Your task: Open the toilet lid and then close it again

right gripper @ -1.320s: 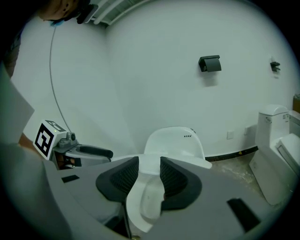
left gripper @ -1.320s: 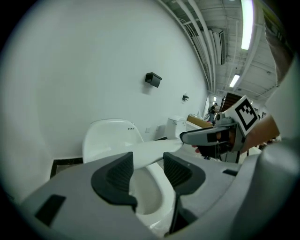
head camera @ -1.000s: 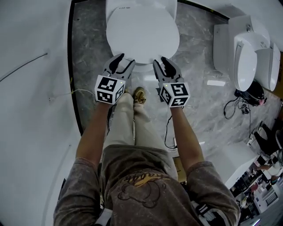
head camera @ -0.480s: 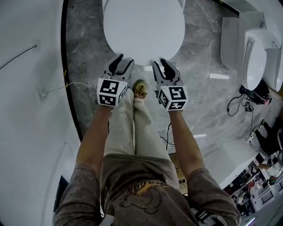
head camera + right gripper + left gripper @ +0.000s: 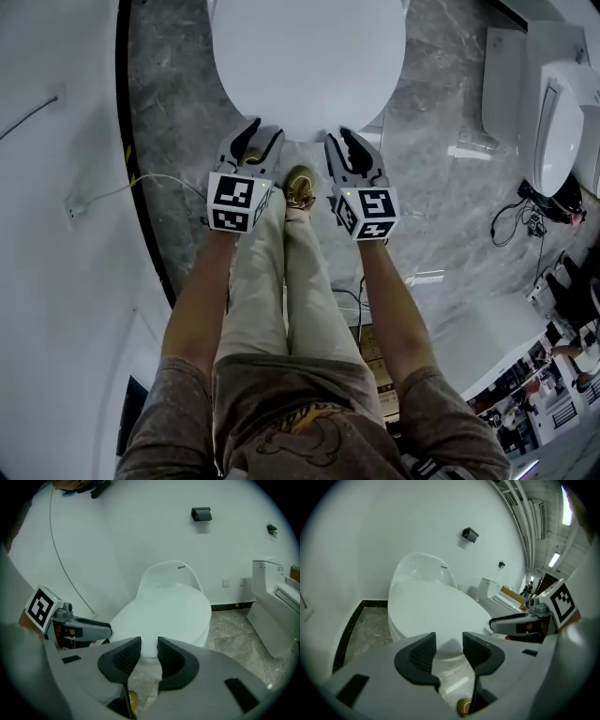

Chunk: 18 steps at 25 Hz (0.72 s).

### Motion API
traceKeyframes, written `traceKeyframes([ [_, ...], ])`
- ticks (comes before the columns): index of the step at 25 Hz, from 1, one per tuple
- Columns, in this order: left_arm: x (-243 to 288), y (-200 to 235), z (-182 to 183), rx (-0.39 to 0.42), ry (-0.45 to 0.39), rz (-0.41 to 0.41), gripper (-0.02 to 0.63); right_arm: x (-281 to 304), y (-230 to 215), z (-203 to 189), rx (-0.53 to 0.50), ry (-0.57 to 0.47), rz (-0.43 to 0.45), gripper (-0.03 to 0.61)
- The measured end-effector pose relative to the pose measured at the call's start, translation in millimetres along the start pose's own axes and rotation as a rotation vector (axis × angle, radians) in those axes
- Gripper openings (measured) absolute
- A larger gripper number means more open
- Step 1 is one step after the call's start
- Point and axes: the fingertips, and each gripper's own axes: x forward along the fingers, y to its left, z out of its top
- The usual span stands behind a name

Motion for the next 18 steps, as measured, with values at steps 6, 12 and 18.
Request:
traceKeyframes([
  [6,14,6,-17,-0.007,0.001,0.006,0.183,15,-6,-20,0.018,0.014,-0.007,0.127],
  [12,18,13,-26,-0.006,-0.012,0.013,0.178,24,-7,-31,0.021,0.01,-0.01,0.123],
  [18,7,7,-10,-0.001,-0.024,0.011,0.175,12,0,-14,0.02,-0.003,0.011,0.123],
])
